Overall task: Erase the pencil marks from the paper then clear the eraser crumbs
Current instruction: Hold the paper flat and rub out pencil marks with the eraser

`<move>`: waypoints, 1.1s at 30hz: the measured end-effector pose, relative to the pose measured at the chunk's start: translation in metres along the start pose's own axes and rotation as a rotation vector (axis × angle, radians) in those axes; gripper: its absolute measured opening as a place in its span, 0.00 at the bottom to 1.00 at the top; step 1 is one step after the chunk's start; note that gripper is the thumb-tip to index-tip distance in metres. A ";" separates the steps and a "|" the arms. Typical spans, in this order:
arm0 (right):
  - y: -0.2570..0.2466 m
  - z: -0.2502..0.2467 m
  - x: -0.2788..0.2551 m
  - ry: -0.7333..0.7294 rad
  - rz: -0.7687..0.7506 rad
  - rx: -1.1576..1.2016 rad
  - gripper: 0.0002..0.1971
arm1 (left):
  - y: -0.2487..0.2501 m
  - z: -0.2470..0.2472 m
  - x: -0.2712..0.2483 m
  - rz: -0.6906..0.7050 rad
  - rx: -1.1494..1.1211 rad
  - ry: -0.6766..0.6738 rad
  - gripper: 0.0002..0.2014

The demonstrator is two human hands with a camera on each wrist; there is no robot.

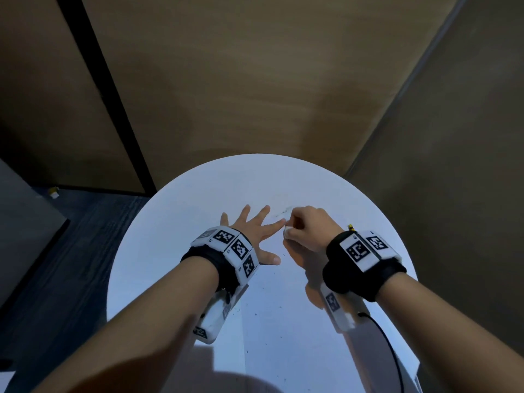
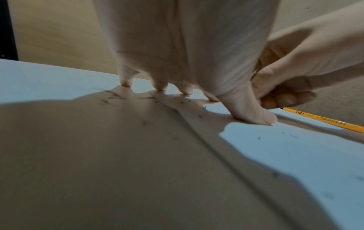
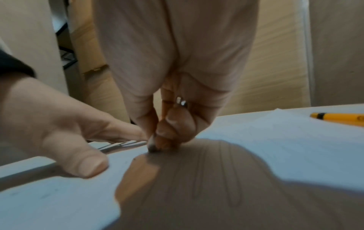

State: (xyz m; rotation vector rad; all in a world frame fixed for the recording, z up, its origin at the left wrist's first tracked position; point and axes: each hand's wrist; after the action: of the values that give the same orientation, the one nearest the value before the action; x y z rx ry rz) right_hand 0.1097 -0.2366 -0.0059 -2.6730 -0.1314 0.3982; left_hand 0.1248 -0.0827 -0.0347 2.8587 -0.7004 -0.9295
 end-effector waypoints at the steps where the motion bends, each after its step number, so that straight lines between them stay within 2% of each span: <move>1: -0.001 -0.001 -0.004 -0.063 -0.007 -0.019 0.11 | 0.000 0.000 0.000 0.002 -0.004 0.003 0.42; 3: -0.004 -0.007 -0.006 -0.169 -0.002 -0.048 0.12 | -0.001 0.000 0.000 0.004 -0.009 0.007 0.42; 4: -0.005 -0.008 -0.003 -0.161 0.003 -0.035 0.11 | -0.001 0.000 0.000 0.004 -0.010 0.008 0.42; 7: -0.008 -0.002 0.003 0.022 0.039 0.057 0.06 | -0.001 0.000 0.000 0.006 -0.013 0.014 0.42; 9: -0.008 0.006 0.000 0.058 0.031 0.046 0.05 | 0.000 0.000 0.000 0.007 -0.022 0.016 0.42; 13: -0.013 0.001 -0.007 -0.180 -0.002 -0.028 0.09 | -0.001 0.000 0.000 0.007 -0.033 0.025 0.42; 15: -0.014 -0.001 0.001 -0.089 0.018 -0.010 0.05 | -0.001 0.000 0.000 0.010 -0.028 0.029 0.42; 17: -0.015 0.003 0.005 0.060 0.056 0.019 0.05 | -0.001 0.001 0.001 0.008 -0.024 0.031 0.42; 18: -0.015 0.007 0.003 0.090 0.050 0.012 0.06 | -0.001 0.001 0.001 0.009 -0.025 0.034 0.42; 19: -0.014 0.010 -0.001 0.076 0.032 -0.008 0.07 | -0.001 0.002 0.000 0.010 -0.029 0.036 0.42; 23: -0.021 0.004 -0.012 -0.145 -0.008 -0.113 0.03 | -0.002 0.002 0.001 0.005 -0.022 0.040 0.42; 26: -0.024 -0.001 0.001 -0.022 0.052 -0.076 0.09 | -0.003 0.001 0.001 0.026 -0.030 0.043 0.41; 28: -0.025 0.004 -0.001 0.057 0.067 -0.045 0.08 | -0.002 0.001 0.000 0.025 -0.028 0.039 0.41; 30: -0.024 0.010 -0.009 0.016 0.035 -0.062 0.06 | -0.002 0.002 0.001 0.018 -0.023 0.039 0.43; 33: -0.021 0.004 -0.021 -0.160 0.002 -0.111 0.05 | -0.002 0.002 0.002 0.013 -0.025 0.038 0.42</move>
State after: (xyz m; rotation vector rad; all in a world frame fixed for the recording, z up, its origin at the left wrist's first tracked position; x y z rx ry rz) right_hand 0.0881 -0.2192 0.0046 -2.7478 -0.2040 0.6227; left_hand 0.1261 -0.0813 -0.0381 2.8382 -0.6979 -0.8735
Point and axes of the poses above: each hand's wrist, its own x-axis towards the middle knuckle, its own z-axis out of the palm, y = z × x, and after that the axes turned 1 degree about -z, right-handed
